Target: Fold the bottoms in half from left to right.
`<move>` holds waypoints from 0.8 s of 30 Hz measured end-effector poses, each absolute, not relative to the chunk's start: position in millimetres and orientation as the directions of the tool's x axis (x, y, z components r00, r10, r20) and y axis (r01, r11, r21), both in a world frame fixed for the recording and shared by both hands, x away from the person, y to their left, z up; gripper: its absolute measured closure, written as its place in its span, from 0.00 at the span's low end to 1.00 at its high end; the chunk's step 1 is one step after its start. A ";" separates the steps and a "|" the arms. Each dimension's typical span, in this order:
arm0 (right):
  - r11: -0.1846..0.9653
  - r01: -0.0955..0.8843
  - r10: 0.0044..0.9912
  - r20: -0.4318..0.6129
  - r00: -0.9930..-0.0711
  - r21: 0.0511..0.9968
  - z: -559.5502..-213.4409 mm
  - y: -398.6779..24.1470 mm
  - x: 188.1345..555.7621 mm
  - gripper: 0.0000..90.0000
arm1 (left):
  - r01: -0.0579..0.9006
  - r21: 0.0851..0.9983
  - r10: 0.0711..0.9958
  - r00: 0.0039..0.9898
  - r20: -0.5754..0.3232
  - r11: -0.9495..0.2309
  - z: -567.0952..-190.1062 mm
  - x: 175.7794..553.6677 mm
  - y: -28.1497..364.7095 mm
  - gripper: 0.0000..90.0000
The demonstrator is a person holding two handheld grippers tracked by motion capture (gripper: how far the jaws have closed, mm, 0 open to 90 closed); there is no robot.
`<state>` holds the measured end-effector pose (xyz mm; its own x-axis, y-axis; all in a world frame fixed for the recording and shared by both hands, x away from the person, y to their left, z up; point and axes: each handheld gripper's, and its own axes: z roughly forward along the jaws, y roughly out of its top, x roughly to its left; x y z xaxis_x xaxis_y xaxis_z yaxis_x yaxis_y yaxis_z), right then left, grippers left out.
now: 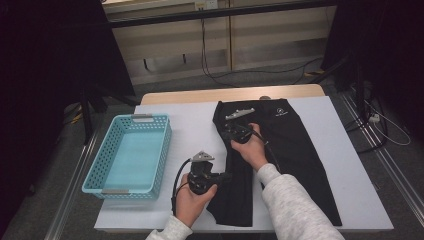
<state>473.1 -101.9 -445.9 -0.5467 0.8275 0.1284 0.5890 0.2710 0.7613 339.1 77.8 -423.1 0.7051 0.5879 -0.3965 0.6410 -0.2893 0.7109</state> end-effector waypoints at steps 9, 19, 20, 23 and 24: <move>0.294 0.540 0.818 0.084 -0.568 0.789 -430.5 -113.4 462.2 1.00 | 0.631 0.718 0.578 0.715 -0.393 -0.293 -419.7 338.0 74.9 1.00; 0.247 0.573 0.850 0.109 -0.515 0.781 -428.4 -145.0 451.5 0.98 | 0.638 0.711 0.570 0.715 -0.405 -0.296 -419.4 338.0 75.4 1.00; 0.249 0.583 0.851 0.112 -0.512 0.774 -429.9 -146.9 450.9 0.99 | 0.638 0.712 0.571 0.714 -0.405 -0.292 -419.5 337.6 75.6 1.00; 0.263 0.626 0.858 0.118 -0.500 0.734 -437.0 -150.6 451.6 0.99 | 0.640 0.708 0.572 0.714 -0.404 -0.298 -420.9 337.2 76.5 1.00; 0.270 0.641 0.859 0.120 -0.497 0.718 -439.9 -151.4 452.6 0.99 | 0.642 0.706 0.575 0.712 -0.403 -0.299 -421.9 337.3 76.5 1.00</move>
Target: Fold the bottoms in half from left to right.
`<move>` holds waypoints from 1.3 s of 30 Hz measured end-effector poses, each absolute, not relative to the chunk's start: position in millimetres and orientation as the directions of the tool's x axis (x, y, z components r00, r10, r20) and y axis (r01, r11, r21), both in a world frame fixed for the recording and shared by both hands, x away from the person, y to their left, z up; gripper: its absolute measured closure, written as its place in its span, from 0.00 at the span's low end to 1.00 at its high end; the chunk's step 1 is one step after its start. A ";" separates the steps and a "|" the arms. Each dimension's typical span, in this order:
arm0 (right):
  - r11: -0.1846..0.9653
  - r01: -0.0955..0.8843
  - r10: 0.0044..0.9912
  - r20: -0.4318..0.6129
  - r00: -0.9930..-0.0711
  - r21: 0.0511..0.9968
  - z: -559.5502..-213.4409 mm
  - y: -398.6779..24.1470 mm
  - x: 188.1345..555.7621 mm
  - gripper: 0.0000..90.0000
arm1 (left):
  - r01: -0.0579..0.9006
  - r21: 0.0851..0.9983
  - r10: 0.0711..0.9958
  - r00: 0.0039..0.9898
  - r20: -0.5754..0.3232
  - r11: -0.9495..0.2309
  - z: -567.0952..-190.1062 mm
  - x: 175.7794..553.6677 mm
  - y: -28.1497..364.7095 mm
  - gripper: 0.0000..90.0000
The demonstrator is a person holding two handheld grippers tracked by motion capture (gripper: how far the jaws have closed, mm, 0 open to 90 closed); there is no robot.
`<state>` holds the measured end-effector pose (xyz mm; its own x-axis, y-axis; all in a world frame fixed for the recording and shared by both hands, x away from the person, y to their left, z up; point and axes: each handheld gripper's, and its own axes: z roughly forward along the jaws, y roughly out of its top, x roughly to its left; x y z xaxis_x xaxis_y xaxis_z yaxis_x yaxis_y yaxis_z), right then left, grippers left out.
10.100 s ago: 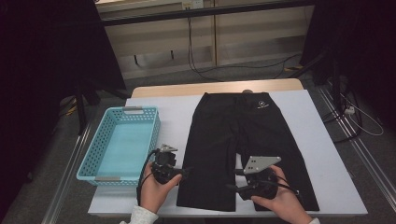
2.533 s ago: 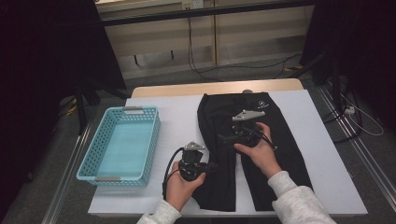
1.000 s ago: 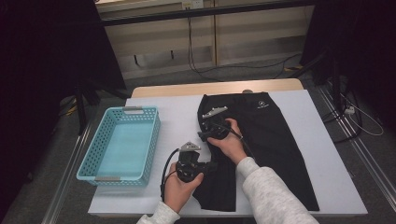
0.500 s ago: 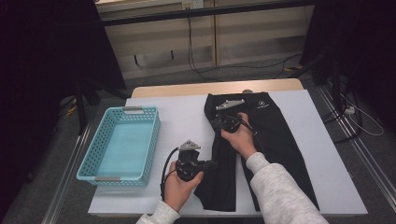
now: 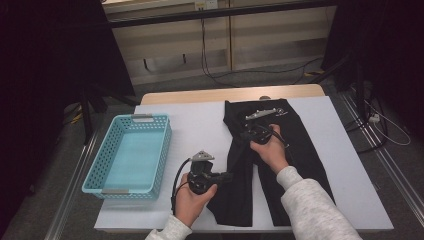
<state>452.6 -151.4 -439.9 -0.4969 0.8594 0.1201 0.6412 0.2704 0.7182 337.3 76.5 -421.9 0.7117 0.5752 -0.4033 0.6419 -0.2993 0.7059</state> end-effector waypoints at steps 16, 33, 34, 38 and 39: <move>0.150 0.617 0.883 0.176 -0.434 0.772 -452.7 -135.2 491.4 0.78 | 0.642 0.698 0.573 0.716 -0.398 -0.318 -426.4 334.0 77.5 1.00; 0.175 0.535 0.903 0.083 -0.422 0.826 -388.0 -198.3 488.7 0.99 | 0.561 0.766 0.399 0.810 -0.430 -0.314 -379.5 341.4 8.3 1.00; 0.185 0.531 0.911 0.059 -0.409 0.827 -379.6 -211.7 484.4 0.99 | 0.545 0.777 0.378 0.823 -0.424 -0.315 -373.6 340.7 -4.6 1.00; 0.162 0.574 0.956 0.016 -0.293 0.802 -366.5 -276.1 469.4 0.84 | 0.542 0.767 0.401 0.823 -0.401 -0.345 -370.0 348.6 -39.3 0.59; 0.133 0.625 0.967 0.037 -0.251 0.769 -370.4 -285.8 467.6 0.68 | 0.530 0.775 0.432 0.823 -0.370 -0.345 -372.3 350.7 -39.5 0.41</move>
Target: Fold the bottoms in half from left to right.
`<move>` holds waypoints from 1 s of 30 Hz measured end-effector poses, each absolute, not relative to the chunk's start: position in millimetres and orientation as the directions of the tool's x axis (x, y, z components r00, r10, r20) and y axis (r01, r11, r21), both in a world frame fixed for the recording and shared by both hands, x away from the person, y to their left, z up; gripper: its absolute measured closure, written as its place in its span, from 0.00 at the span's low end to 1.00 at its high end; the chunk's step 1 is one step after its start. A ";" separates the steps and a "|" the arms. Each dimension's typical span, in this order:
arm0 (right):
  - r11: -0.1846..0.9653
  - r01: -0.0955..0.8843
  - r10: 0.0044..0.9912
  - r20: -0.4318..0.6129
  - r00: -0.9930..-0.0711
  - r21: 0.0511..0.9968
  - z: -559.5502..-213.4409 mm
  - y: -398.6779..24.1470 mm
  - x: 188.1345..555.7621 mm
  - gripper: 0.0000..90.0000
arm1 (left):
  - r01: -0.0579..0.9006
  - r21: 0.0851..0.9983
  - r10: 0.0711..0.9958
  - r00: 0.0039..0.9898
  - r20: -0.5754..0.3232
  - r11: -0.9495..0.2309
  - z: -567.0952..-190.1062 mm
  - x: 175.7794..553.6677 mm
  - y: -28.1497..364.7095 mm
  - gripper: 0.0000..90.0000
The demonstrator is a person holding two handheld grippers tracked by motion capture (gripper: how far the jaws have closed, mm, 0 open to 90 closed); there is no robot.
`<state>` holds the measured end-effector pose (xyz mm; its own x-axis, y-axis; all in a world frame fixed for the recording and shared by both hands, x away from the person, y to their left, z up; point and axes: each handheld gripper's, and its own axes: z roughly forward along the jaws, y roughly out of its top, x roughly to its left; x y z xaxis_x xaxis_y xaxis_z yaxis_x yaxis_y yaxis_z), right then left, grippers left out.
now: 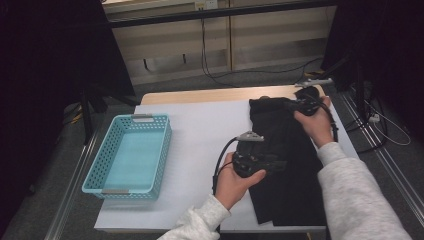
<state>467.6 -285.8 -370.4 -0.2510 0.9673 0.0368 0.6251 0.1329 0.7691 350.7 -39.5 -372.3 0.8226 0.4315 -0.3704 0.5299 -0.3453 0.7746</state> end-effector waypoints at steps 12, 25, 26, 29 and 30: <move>0.252 0.604 0.935 -0.027 -0.355 0.756 -404.1 -281.6 408.4 0.47 | 0.550 0.732 0.599 0.763 -0.244 -0.402 -411.0 375.9 33.2 0.17; 0.309 0.565 0.910 -0.065 -0.410 0.765 -424.4 -269.9 351.5 0.39 | 0.556 0.725 0.666 0.724 -0.181 -0.407 -427.5 386.5 87.0 0.13; 0.301 0.569 0.912 -0.057 -0.407 0.765 -426.2 -270.2 347.0 0.39 | 0.561 0.724 0.672 0.718 -0.184 -0.401 -428.5 386.7 88.6 0.12; 0.271 0.578 0.918 -0.026 -0.395 0.769 -431.6 -274.5 335.3 0.39 | 0.561 0.720 0.678 0.715 -0.171 -0.409 -430.1 386.9 92.8 0.12; 0.257 0.579 0.921 -0.016 -0.388 0.774 -433.4 -276.8 331.9 0.40 | 0.562 0.718 0.681 0.712 -0.169 -0.410 -430.9 386.9 94.0 0.12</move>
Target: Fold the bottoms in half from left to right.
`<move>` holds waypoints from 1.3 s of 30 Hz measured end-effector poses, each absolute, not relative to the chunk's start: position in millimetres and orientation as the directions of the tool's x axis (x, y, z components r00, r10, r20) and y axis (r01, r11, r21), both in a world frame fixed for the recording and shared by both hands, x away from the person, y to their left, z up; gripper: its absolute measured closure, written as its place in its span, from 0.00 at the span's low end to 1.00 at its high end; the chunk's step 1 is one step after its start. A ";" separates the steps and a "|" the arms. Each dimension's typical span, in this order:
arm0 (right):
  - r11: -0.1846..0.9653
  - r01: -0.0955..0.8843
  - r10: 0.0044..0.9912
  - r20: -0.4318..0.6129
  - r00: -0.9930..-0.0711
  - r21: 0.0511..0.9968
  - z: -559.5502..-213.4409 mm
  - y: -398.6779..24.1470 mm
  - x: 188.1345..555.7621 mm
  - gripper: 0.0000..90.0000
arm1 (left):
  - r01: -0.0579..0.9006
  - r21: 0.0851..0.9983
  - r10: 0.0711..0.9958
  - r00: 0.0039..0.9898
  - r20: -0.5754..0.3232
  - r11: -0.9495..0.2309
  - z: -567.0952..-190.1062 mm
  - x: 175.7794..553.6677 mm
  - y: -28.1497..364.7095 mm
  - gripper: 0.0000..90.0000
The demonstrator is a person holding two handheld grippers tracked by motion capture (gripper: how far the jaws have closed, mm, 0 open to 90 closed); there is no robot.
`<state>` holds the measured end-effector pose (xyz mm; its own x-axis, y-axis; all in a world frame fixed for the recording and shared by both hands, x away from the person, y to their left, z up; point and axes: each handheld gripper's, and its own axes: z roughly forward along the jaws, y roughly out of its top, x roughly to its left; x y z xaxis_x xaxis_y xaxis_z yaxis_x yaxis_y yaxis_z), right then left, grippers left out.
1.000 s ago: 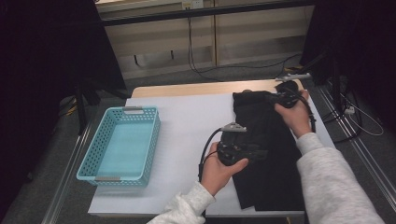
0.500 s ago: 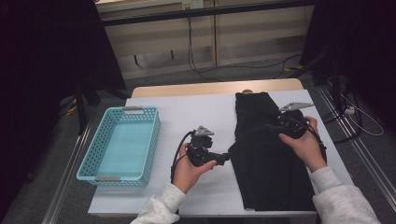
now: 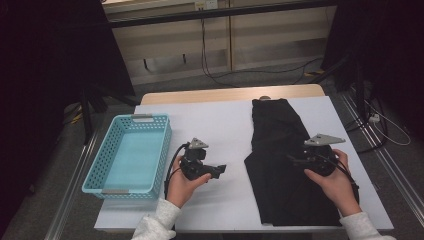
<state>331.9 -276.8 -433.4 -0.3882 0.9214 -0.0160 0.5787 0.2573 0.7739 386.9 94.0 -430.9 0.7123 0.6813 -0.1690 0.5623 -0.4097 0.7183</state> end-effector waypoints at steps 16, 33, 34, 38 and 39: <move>0.228 0.638 0.940 0.005 -0.341 0.736 -448.3 -297.1 293.6 0.56 | 0.566 0.698 0.690 0.710 -0.141 -0.439 -435.4 383.0 102.3 0.10; 0.269 0.664 0.943 -0.051 -0.328 0.698 -452.6 -305.5 280.4 0.61 | 0.555 0.707 0.681 0.718 -0.142 -0.438 -432.0 382.6 98.3 0.10; 0.268 0.666 0.944 -0.053 -0.325 0.696 -452.7 -306.9 279.3 0.62 | 0.556 0.706 0.682 0.718 -0.142 -0.439 -432.0 382.6 98.4 0.10; 0.263 0.666 0.948 -0.058 -0.312 0.698 -450.4 -309.2 276.0 0.63 | 0.555 0.705 0.682 0.718 -0.139 -0.441 -432.1 382.1 99.2 0.10; 0.267 0.665 0.948 -0.066 -0.312 0.698 -449.5 -309.0 275.4 0.64 | 0.557 0.705 0.684 0.716 -0.140 -0.439 -432.1 381.6 99.3 0.10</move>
